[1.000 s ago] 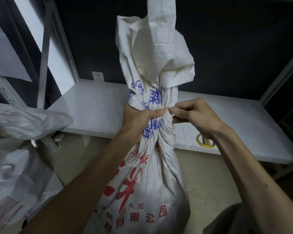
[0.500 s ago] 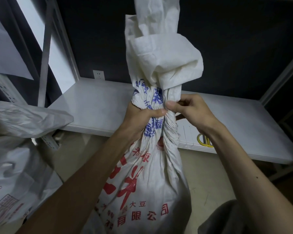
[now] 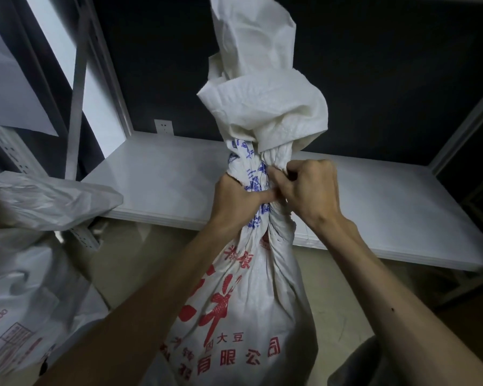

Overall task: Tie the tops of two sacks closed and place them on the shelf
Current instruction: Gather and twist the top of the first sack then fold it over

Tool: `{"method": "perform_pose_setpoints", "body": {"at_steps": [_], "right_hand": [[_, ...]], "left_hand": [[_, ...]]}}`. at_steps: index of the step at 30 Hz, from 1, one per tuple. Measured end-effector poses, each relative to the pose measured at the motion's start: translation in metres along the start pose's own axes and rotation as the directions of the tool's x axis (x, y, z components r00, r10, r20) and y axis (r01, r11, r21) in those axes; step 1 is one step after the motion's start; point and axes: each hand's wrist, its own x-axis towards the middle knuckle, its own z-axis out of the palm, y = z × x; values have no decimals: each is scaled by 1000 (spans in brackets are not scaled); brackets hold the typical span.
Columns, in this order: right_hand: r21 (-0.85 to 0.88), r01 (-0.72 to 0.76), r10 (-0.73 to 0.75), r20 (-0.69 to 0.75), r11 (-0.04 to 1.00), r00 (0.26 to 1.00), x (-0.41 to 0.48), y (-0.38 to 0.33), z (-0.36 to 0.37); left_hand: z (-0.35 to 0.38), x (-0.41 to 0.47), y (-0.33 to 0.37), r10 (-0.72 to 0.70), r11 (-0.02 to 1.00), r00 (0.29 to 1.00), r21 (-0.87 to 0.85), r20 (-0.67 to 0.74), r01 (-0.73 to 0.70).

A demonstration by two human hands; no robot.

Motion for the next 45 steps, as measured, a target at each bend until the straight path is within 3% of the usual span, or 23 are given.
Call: {"method": "perform_pose_setpoints", "body": {"at_steps": [4,6,9,15,19,23,26,30,33,37,41,45], "right_hand": [[334,-189,136,176,923,975,2,4,-6],[486,-274,99,355,830,930,3,8,-14],[546,-390,37,547,742,836,0,15,-18],[596,-380,121,428,707,896,-4,8,-1],[427,-146,45,237,892,970,-7,9,6],[-18,114,-115,-6,993,993,-11,4,9],[-184,118,-128,-43,976,991,-14,2,12],[-212,45,-60,-63,976,996,-15,-6,16],[-109,-12,13,9,994,1000,-10,-7,13],[156,-179,155,157,971,975,-1,3,4],[281,-218,129,302,935,944,0,7,-8],[521,-419,44,588,744,808,2,20,-18]], "left_hand": [[-6,4,5,-76,983,996,-165,49,83],[-10,7,5,-122,959,988,-245,90,140],[-15,11,3,-164,935,962,-277,219,222],[-19,13,5,-145,938,952,-269,268,219],[-18,7,4,-69,967,975,-226,211,117],[-13,-1,-6,22,999,998,45,61,-25],[-6,-4,-13,86,979,996,185,-19,-81],[1,-1,-18,121,968,988,231,-99,-95],[0,2,-19,25,996,996,88,-86,-17],[-3,7,-16,-81,992,996,-105,-45,76],[-1,7,-13,-131,967,991,-223,-22,123],[-5,11,-9,-204,921,979,-341,-14,187]]}}
